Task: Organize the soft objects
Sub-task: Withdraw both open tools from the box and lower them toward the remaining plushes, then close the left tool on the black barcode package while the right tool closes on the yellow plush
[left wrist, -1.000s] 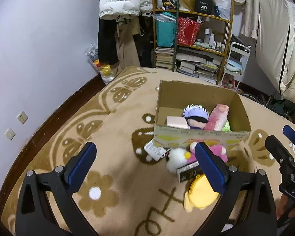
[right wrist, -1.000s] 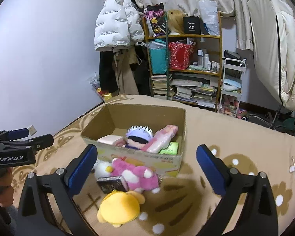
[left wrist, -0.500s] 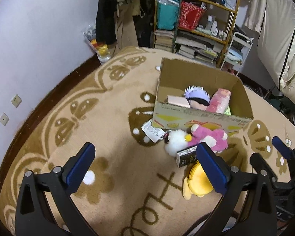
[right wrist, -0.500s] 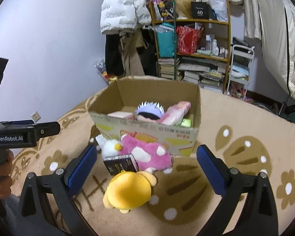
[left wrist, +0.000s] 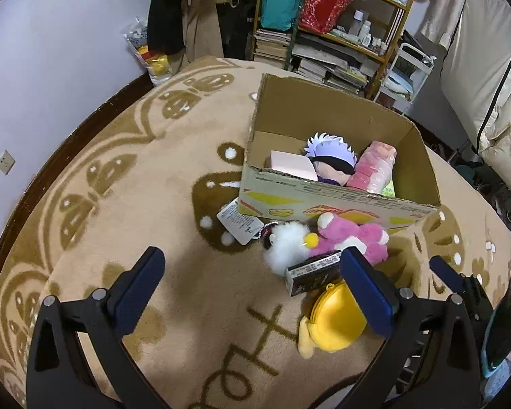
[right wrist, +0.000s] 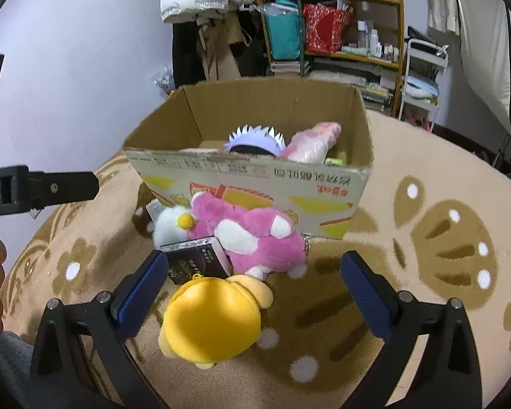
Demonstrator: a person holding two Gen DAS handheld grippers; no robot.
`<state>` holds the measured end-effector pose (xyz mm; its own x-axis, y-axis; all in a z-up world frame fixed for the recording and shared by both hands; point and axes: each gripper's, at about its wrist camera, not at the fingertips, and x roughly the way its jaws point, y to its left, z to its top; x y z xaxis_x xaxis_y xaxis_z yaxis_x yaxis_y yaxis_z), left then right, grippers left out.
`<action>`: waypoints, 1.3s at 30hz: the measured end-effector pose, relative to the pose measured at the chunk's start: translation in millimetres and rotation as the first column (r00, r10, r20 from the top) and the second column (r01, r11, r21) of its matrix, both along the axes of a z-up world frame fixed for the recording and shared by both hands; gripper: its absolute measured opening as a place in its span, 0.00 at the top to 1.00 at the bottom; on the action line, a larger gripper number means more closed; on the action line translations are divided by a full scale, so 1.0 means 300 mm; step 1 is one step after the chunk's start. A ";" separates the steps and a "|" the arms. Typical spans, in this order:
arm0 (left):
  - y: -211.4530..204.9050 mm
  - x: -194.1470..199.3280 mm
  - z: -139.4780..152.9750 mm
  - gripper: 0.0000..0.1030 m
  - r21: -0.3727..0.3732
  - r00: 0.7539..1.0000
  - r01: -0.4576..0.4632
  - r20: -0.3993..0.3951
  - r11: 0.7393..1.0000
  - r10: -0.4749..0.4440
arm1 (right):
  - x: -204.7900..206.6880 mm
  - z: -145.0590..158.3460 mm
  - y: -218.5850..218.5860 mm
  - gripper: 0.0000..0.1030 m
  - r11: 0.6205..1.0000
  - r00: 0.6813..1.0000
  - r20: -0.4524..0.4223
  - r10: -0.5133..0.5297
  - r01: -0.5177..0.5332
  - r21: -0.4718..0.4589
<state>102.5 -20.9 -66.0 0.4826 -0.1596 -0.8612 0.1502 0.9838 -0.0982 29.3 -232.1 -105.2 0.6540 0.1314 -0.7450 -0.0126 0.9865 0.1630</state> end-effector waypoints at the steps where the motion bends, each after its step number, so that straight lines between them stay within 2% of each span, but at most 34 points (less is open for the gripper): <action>1: -0.009 0.009 -0.007 0.02 -0.002 1.000 0.005 -0.004 1.000 -0.005 | 0.007 -0.011 -0.001 0.00 1.000 1.000 -0.011 0.000 0.000 0.001; 9: -0.075 0.061 -0.079 0.02 -0.032 0.997 0.041 -0.059 0.999 -0.042 | 0.060 -0.101 -0.013 0.00 0.999 0.995 -0.100 -0.006 0.010 0.043; 18: -0.102 0.091 -0.183 0.02 -0.103 0.993 0.019 -0.112 0.994 -0.031 | 0.093 -0.172 -0.026 0.00 0.998 0.986 -0.164 -0.005 0.015 0.065; 28: -0.131 0.113 -0.273 0.02 -0.120 0.984 0.012 -0.175 0.993 -0.033 | 0.105 -0.238 -0.009 0.00 0.996 0.978 -0.209 0.016 0.002 0.085; 36: -0.184 0.114 -0.315 0.03 -0.106 0.976 0.045 -0.206 0.993 -0.066 | 0.113 -0.273 -0.011 0.00 0.992 0.970 -0.241 0.020 0.011 0.124; 38: -0.199 0.111 -0.322 0.05 -0.100 0.974 0.066 -0.210 0.993 -0.086 | 0.117 -0.277 -0.003 0.00 0.992 0.969 -0.245 0.033 -0.003 0.123; 39: -0.210 0.109 -0.329 0.10 -0.086 0.972 0.076 -0.215 0.993 -0.093 | 0.117 -0.278 0.002 0.00 0.992 0.969 -0.246 0.039 -0.009 0.122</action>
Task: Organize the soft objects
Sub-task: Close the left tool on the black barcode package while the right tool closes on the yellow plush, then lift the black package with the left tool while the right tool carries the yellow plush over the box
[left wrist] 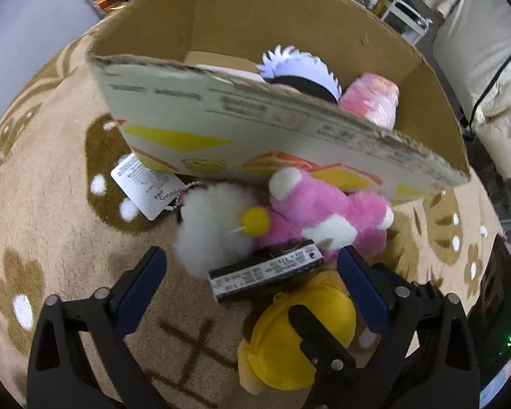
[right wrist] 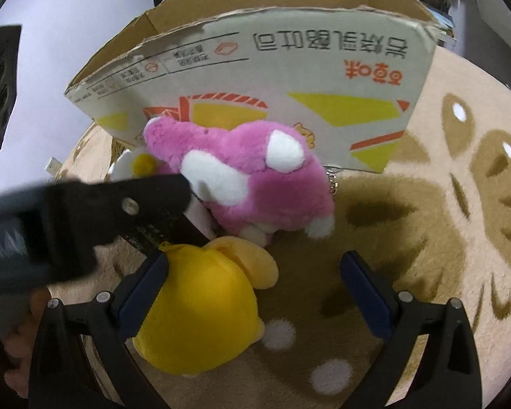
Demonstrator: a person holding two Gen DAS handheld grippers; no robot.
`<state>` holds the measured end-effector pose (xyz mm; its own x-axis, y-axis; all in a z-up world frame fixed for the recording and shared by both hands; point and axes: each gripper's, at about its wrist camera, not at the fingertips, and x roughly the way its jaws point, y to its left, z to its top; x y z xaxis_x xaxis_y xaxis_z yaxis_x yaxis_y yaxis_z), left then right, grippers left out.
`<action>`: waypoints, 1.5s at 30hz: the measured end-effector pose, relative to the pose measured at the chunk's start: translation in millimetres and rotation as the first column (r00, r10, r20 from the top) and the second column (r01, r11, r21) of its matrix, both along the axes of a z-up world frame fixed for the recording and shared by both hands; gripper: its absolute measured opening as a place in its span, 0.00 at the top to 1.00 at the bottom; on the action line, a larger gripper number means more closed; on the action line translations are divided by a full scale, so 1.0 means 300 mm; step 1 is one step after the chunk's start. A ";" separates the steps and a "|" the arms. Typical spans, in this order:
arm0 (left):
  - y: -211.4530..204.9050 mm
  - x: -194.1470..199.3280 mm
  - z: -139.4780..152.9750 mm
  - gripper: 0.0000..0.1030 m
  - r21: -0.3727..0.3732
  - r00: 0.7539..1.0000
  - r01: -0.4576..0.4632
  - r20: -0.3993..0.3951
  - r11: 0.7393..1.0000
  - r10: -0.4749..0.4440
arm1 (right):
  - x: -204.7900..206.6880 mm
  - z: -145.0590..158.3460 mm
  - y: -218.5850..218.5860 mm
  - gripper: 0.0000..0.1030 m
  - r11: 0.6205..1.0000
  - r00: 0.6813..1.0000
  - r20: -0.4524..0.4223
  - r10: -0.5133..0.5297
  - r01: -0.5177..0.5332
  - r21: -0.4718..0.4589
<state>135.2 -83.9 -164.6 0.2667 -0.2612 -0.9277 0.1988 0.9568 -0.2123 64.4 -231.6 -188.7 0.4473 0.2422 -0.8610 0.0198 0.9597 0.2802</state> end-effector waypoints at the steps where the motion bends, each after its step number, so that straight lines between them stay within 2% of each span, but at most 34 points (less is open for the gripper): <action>1: -0.006 -0.001 -0.006 0.15 0.010 1.000 0.004 -0.004 1.000 -0.004 | -0.001 -0.003 0.006 0.00 1.000 1.000 -0.002 0.005 -0.005 0.003; 5: -0.024 -0.008 -0.050 0.26 0.020 0.998 0.006 -0.056 1.000 -0.005 | 0.007 -0.021 0.052 0.00 1.000 0.999 -0.014 0.029 -0.029 0.012; 7: -0.032 -0.016 -0.069 0.36 0.021 0.996 0.011 -0.084 1.000 -0.009 | 0.009 -0.024 0.075 0.00 0.999 0.999 -0.018 0.046 -0.046 -0.002; 15: -0.017 -0.028 -0.055 0.38 0.038 0.997 -0.022 -0.069 0.999 0.024 | 0.031 -0.037 0.101 0.00 0.998 0.998 -0.034 0.061 -0.061 -0.003; 16: -0.012 -0.029 -0.052 0.38 0.041 0.997 -0.027 -0.065 0.999 0.030 | 0.030 -0.031 0.091 0.02 0.998 0.998 -0.034 0.062 -0.062 0.002; 18: 0.003 -0.033 -0.043 0.38 0.039 0.997 -0.038 -0.060 0.999 0.040 | 0.015 -0.024 0.061 0.17 0.997 0.997 -0.031 0.071 -0.070 0.035; 19: 0.030 -0.032 -0.036 0.38 0.039 0.997 -0.041 -0.057 0.998 0.044 | 0.015 -0.023 0.064 0.20 0.995 0.996 -0.033 0.084 -0.082 0.054; 21: 0.047 -0.038 -0.010 0.38 0.043 0.998 -0.047 -0.038 0.998 0.049 | 0.011 -0.014 0.061 0.40 0.992 0.994 -0.032 0.104 -0.101 0.081; 24: 0.066 -0.049 0.025 0.38 0.053 0.999 -0.051 -0.005 0.997 0.052 | 0.013 -0.009 0.063 0.46 0.989 0.994 -0.054 0.095 -0.089 0.116; 28: 0.095 -0.079 0.077 0.38 0.065 0.996 -0.080 0.035 0.995 0.078 | -0.006 0.019 0.055 0.53 0.991 0.996 -0.024 0.088 -0.085 0.108; 35: 0.129 -0.099 0.138 0.38 0.101 0.990 -0.086 0.122 0.991 0.073 | -0.053 0.117 0.045 0.59 0.996 0.994 0.066 0.084 -0.083 -0.018; 40: 0.125 -0.114 0.179 0.38 0.127 0.982 -0.102 0.173 0.987 0.079 | -0.096 0.201 -0.012 0.59 0.997 0.991 0.134 0.029 -0.019 -0.077; 45: 0.133 -0.150 0.235 0.38 0.151 0.967 -0.109 0.245 0.983 0.069 | -0.133 0.293 -0.048 0.59 0.990 0.969 0.245 -0.041 0.072 -0.119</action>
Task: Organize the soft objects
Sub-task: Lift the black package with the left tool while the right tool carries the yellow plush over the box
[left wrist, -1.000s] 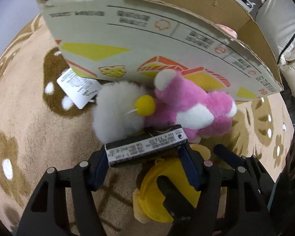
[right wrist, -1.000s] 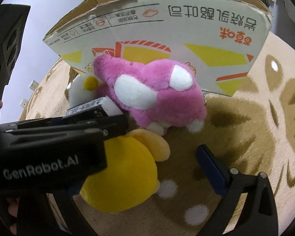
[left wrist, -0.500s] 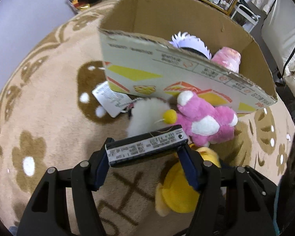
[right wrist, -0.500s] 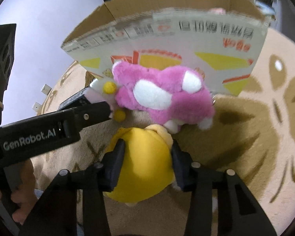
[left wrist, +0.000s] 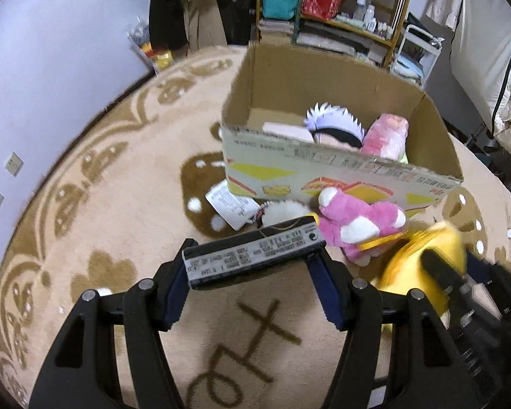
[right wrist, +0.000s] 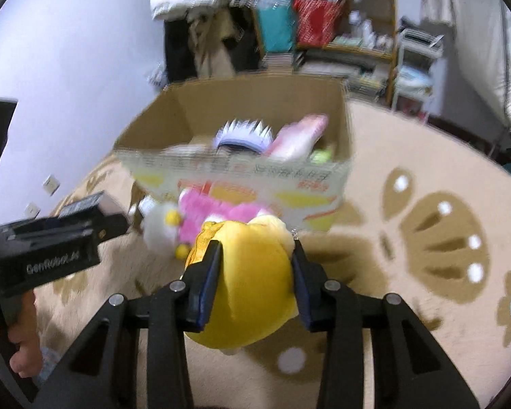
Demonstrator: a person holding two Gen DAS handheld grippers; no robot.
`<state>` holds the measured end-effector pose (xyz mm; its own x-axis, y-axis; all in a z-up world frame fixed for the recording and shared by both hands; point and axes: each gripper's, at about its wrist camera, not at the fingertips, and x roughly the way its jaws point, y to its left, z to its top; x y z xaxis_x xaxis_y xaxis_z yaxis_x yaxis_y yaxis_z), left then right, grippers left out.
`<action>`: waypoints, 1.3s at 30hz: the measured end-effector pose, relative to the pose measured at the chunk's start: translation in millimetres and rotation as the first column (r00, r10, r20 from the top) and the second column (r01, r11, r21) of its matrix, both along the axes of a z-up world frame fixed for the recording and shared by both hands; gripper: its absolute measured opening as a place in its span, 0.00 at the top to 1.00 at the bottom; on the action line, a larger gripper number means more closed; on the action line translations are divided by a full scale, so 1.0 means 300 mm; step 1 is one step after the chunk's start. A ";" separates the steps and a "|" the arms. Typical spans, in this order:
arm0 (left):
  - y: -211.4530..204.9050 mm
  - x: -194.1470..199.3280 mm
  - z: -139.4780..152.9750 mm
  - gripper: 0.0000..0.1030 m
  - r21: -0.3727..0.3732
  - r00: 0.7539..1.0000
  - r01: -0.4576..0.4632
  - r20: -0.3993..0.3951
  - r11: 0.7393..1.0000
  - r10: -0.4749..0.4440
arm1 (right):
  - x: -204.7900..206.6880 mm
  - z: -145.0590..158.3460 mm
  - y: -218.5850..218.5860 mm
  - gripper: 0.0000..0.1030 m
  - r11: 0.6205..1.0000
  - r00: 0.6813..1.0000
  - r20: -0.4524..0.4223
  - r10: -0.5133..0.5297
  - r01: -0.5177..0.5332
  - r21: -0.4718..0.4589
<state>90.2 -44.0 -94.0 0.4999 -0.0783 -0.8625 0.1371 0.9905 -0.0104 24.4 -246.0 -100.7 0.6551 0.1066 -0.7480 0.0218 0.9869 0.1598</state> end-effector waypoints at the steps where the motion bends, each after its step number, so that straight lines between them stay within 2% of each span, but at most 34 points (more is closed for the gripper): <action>1: 0.004 -0.010 0.018 0.38 0.003 1.000 0.004 0.020 1.000 -0.004 | -0.009 0.020 -0.002 0.59 1.000 1.000 0.026 -0.013 0.013 -0.015; 9: 0.032 -0.075 0.136 0.38 0.014 0.985 -0.017 0.174 1.000 0.014 | -0.087 0.192 -0.030 0.59 0.989 0.977 0.204 -0.065 0.090 -0.119; 14: 0.050 -0.093 0.209 0.38 0.017 0.961 -0.023 0.274 1.000 0.018 | -0.096 0.273 -0.030 0.59 0.985 0.959 0.273 -0.075 0.113 -0.127; 19: 0.052 -0.088 0.272 0.38 0.047 0.928 -0.028 0.372 0.998 0.008 | -0.082 0.318 -0.036 0.59 0.982 0.945 0.316 -0.083 0.131 -0.135; 26: 0.068 -0.043 0.341 0.38 0.052 0.896 -0.035 0.445 0.998 0.008 | -0.044 0.359 -0.049 0.59 0.981 0.926 0.368 -0.081 0.141 -0.137; 29: 0.072 -0.015 0.364 0.38 0.028 0.890 -0.013 0.457 1.000 -0.001 | -0.023 0.367 -0.050 0.59 0.978 0.919 0.385 -0.079 0.145 -0.147; 36: 0.019 0.038 0.378 0.38 0.092 0.865 0.011 0.499 0.996 -0.056 | 0.028 0.369 -0.043 0.59 0.968 0.900 0.432 -0.059 0.157 -0.196; 39: -0.011 0.054 0.373 0.38 0.114 0.856 0.031 0.511 0.993 -0.085 | 0.063 0.365 -0.052 0.59 0.970 0.896 0.441 -0.055 0.152 -0.188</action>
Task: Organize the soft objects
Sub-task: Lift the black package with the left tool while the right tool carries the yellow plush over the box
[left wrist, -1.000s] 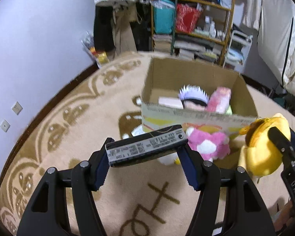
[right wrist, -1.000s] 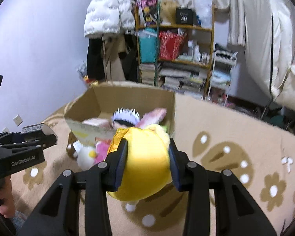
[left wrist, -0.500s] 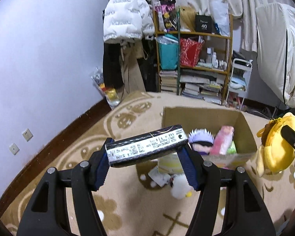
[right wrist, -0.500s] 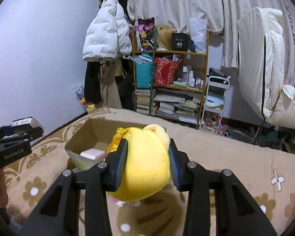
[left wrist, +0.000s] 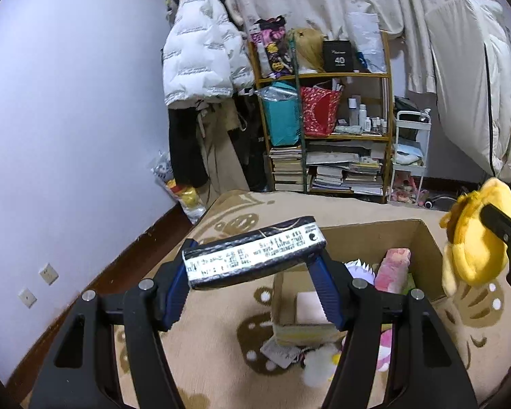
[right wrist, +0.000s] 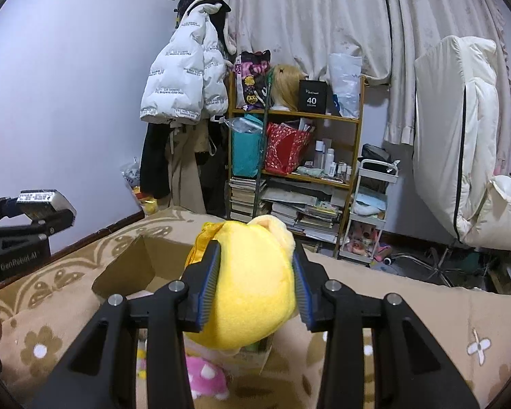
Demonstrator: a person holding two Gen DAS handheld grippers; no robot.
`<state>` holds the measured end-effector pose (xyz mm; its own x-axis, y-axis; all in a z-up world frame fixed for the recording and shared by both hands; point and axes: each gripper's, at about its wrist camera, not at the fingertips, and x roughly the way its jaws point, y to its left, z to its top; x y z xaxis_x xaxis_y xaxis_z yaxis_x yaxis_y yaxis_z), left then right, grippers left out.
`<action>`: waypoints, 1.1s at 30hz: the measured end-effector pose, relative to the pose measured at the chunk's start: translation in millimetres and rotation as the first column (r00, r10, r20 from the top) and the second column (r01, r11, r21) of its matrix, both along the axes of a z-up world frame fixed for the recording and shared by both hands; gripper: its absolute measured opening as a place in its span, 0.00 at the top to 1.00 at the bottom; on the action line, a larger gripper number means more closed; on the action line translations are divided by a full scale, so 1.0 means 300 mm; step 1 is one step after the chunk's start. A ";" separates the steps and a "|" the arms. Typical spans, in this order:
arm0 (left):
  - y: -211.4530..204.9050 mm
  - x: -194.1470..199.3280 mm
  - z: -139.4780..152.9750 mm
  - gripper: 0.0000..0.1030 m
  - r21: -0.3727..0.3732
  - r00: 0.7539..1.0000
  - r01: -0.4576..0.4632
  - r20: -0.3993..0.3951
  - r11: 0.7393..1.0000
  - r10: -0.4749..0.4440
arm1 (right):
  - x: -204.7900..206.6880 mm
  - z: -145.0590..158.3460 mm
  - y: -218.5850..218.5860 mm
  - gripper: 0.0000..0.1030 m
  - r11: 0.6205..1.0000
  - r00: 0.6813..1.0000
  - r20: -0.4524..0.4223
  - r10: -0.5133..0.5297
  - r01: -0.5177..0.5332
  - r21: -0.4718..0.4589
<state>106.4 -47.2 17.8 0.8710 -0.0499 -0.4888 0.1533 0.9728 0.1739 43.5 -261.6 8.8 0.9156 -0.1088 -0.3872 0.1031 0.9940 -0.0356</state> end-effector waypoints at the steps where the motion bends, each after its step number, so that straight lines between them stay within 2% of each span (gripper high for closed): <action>1: -0.013 0.006 -0.006 0.38 0.011 1.000 0.013 0.006 1.000 -0.013 | 0.008 -0.001 -0.004 0.59 1.000 1.000 0.003 0.003 -0.003 0.002; 3: -0.032 0.018 -0.021 0.38 0.029 1.000 0.024 0.010 0.999 -0.025 | 0.027 -0.009 -0.008 0.59 1.000 1.000 0.009 0.006 -0.006 0.003; 7: -0.047 0.045 -0.047 0.38 0.019 1.000 0.025 -0.011 1.000 -0.025 | 0.058 -0.033 -0.011 0.59 1.000 1.000 0.008 0.026 -0.026 0.000; 12: -0.058 0.094 -0.080 0.38 -0.005 0.999 0.027 -0.043 1.000 -0.027 | 0.103 -0.068 -0.025 0.58 0.995 0.997 -0.011 0.077 -0.077 0.062; 14: -0.067 0.109 -0.102 0.38 0.013 0.998 0.031 -0.051 0.999 -0.031 | 0.116 -0.085 -0.027 0.58 0.994 0.997 -0.024 0.079 -0.077 0.072; 18: -0.089 0.135 -0.143 0.38 0.041 0.997 0.046 -0.064 0.998 -0.043 | 0.135 -0.101 -0.058 0.58 0.983 0.995 -0.028 0.099 -0.094 0.155; 22: -0.099 0.148 -0.165 0.37 0.026 0.994 0.065 -0.085 0.998 -0.062 | 0.146 -0.120 -0.057 0.57 0.987 0.996 -0.032 0.087 -0.082 0.139; 28: -0.122 0.170 -0.209 0.37 0.021 0.986 0.093 -0.145 0.995 -0.089 | 0.176 -0.156 -0.080 0.55 0.967 0.991 -0.072 0.114 -0.094 0.238; 33: -0.135 0.176 -0.223 0.37 -0.003 0.979 0.109 -0.175 0.994 -0.108 | 0.195 -0.209 -0.069 0.52 0.964 0.982 -0.134 0.131 -0.095 0.247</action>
<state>159.3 -87.7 -49.1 0.7619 -0.1355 -0.6334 0.2860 0.9477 0.1414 102.0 -282.3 -54.0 0.8471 0.1043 -0.5212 0.0009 0.9803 0.1977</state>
